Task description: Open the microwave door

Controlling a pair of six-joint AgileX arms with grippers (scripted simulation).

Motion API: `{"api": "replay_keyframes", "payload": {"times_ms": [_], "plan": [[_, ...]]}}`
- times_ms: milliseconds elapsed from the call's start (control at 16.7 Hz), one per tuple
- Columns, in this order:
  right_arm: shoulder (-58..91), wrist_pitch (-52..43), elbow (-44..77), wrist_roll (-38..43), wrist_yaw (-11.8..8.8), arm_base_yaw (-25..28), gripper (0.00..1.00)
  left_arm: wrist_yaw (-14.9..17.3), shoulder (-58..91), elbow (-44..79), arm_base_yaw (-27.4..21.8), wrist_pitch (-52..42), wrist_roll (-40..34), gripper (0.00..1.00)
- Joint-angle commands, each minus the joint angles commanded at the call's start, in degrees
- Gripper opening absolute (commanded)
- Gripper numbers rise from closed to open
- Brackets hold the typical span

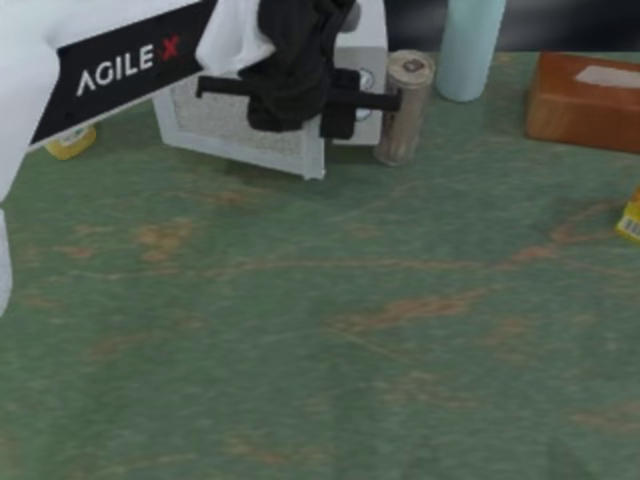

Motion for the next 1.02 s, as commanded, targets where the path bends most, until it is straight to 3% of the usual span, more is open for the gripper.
{"api": "replay_keyframes", "payload": {"times_ms": [540, 1020], "plan": [[0.0, 0.0, 0.0, 0.0, 0.0, 0.0, 1.0, 0.62, 0.1, -0.15, -0.63, 0.13, -0.18, 0.0], [0.0, 0.0, 0.0, 0.0, 0.0, 0.0, 1.0, 3.32, -5.09, -7.8, 1.06, 3.73, 6.17, 0.0]]}}
